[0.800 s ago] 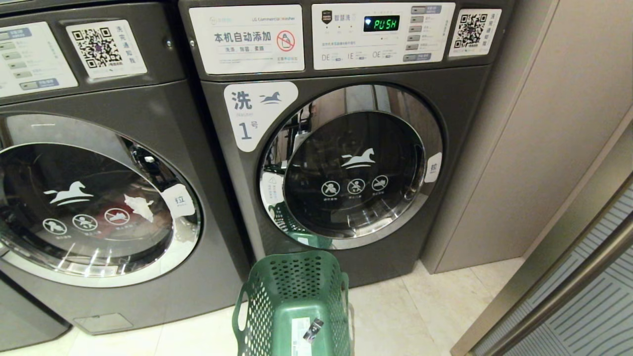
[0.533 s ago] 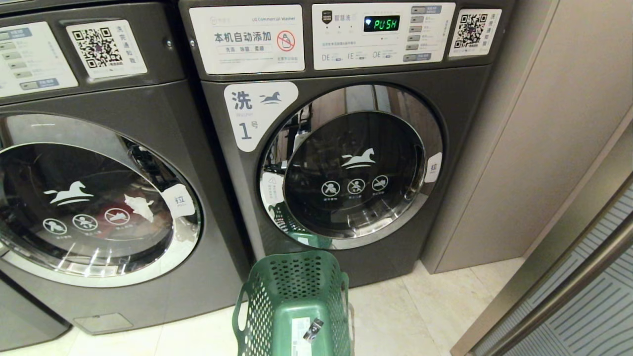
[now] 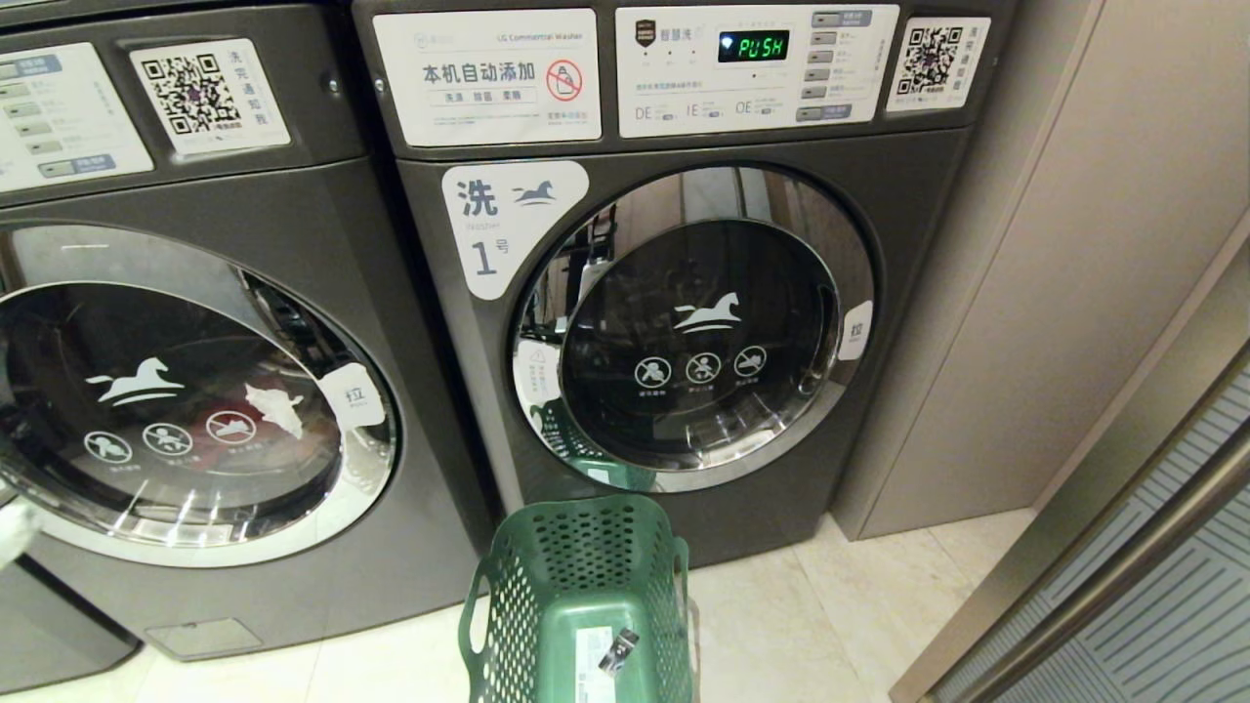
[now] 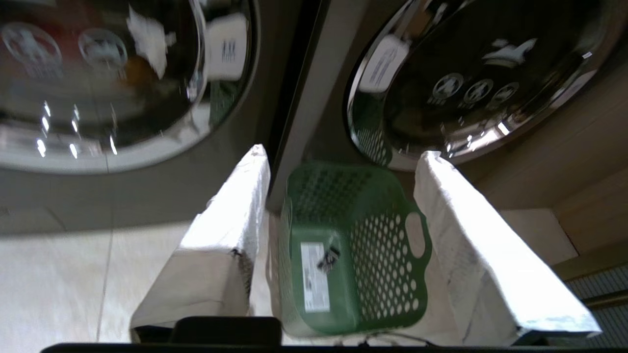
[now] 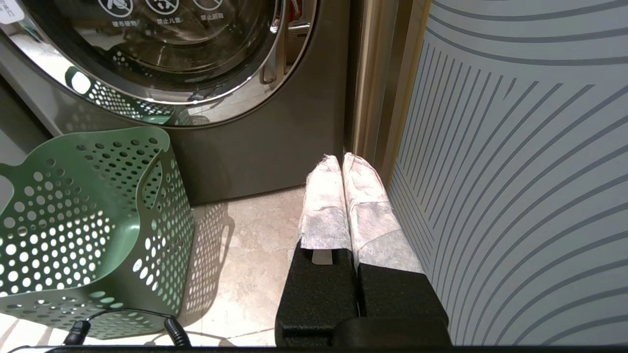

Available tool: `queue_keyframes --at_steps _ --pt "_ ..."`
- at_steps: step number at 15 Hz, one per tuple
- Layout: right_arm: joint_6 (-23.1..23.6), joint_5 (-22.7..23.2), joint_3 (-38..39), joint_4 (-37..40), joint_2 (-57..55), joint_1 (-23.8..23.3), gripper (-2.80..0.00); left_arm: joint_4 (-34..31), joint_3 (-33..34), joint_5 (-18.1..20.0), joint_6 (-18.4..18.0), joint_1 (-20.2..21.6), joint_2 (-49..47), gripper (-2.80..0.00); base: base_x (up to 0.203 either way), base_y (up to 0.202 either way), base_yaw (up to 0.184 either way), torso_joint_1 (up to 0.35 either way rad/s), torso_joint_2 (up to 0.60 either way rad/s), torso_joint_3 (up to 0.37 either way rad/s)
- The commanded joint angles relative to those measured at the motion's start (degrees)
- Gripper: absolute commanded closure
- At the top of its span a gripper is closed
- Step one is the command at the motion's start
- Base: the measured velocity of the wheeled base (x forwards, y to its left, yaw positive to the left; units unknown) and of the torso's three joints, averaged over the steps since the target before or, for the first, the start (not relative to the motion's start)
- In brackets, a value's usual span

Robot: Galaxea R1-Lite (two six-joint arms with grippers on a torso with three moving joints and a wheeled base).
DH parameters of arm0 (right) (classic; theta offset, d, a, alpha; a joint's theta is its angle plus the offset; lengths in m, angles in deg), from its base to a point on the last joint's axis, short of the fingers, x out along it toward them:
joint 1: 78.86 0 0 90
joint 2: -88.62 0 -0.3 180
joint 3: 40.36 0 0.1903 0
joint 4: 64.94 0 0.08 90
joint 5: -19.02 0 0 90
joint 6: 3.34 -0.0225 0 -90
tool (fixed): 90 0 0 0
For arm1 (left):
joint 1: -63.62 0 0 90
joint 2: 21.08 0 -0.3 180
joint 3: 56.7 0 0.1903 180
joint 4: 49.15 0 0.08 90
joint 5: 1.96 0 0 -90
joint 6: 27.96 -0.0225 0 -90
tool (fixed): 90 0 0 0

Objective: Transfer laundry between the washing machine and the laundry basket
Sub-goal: Open the lid of the washing machine

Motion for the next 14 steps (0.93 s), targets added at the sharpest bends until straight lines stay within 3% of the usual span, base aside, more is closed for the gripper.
queue_keyframes --at_steps 1,4,6,10,12,14 --pt "-0.1 0.0 0.0 0.0 -0.1 0.0 0.00 3.2 1.7 0.0 2.2 0.2 -15.0 -2.80 0.000 0.000 0.000 0.000 0.00 0.000" --pt "0.0 0.0 0.0 0.0 -0.1 0.0 0.00 18.1 5.0 1.4 4.5 5.4 -35.3 -2.80 0.000 0.000 0.000 0.000 0.00 0.000" --pt "0.0 0.0 0.0 0.0 -0.1 0.0 0.00 28.1 4.9 6.8 1.6 12.8 -48.8 -2.80 0.000 0.000 0.000 0.000 0.00 0.000" --pt "0.0 0.0 0.0 0.0 -0.1 0.0 0.00 43.8 0.0 30.1 -12.3 27.1 -71.3 -2.80 0.000 0.000 0.000 0.000 0.00 0.000" --pt "0.0 0.0 0.0 0.0 -0.1 0.0 0.00 50.6 -4.0 44.1 -15.8 33.2 -77.8 -2.80 0.000 0.000 0.000 0.000 0.00 0.000" --pt "0.0 0.0 0.0 0.0 -0.1 0.0 0.00 57.6 -7.2 54.7 -17.0 34.4 -83.2 -2.80 0.000 0.000 0.000 0.000 0.00 0.000"
